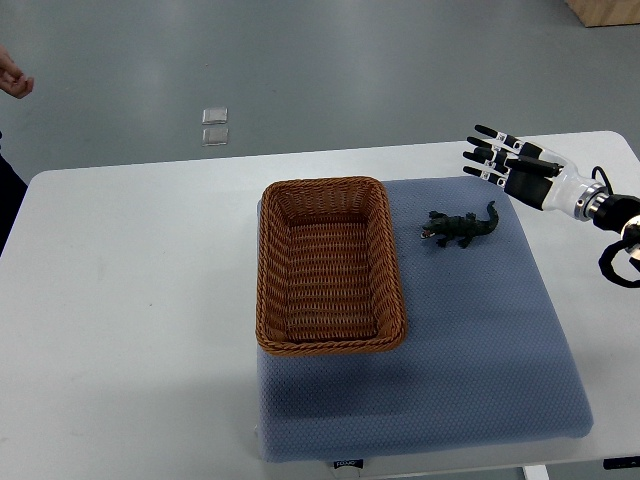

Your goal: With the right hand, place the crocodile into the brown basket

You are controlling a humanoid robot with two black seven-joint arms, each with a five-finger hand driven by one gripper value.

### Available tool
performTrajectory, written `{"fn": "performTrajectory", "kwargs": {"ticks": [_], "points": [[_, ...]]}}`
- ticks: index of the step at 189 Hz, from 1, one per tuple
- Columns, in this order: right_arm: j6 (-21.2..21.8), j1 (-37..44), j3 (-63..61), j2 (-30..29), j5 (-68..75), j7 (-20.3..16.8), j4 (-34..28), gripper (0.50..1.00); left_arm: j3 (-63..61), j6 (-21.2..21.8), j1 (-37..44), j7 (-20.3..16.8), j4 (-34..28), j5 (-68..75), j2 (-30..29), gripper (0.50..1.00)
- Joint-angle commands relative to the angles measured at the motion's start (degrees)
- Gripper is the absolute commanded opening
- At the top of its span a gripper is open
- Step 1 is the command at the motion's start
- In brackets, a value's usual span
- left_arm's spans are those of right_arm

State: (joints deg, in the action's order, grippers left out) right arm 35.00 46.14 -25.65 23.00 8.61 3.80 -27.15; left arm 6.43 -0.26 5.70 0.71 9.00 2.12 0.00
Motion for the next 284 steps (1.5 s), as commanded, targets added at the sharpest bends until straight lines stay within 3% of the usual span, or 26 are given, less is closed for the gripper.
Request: {"fn": "performTrajectory", "kwargs": {"ticks": [1, 103, 125, 167, 189, 242, 284], "points": [[0.00, -0.09, -0.02, -0.15, -0.44, -0.11, 0.08, 0.934, -0.01, 0.00, 0.10, -0.01, -0.12, -0.01, 0.00, 1.000], [0.00, 2.81, 0.69, 0.73, -8.70, 0.06, -0.01, 0.934, 0.08, 0.17, -3.42, -0.01, -0.21, -0.10, 0.00, 1.000], [0.00, 4.13, 0.69, 0.91, -15.38, 2.08, -0.36, 0.934, -0.10, 0.17, -3.42, -0.01, -0.03, -0.10, 0.00, 1.000], [0.00, 8.00, 0.60, 2.66, -39.28, 11.92, -0.54, 0.934, -0.01, 0.17, -3.33, -0.01, -0.12, -0.10, 0.00, 1.000], [0.00, 9.32, 0.69, 3.19, -47.37, 15.09, -1.33, 0.934, -0.10, 0.17, -3.33, -0.01, -0.12, -0.10, 0.00, 1.000], [-0.11, 9.58, 1.13, 7.41, -61.43, 15.36, -6.96, 0.934, -0.10, 0.17, -3.33, -0.01, -0.12, -0.10, 0.00, 1.000], [-6.08, 8.96, 2.62, 7.24, -69.96, 15.27, -8.01, 0.934, -0.10, 0.17, -3.33, -0.01, -0.12, -0.10, 0.00, 1.000]]}}
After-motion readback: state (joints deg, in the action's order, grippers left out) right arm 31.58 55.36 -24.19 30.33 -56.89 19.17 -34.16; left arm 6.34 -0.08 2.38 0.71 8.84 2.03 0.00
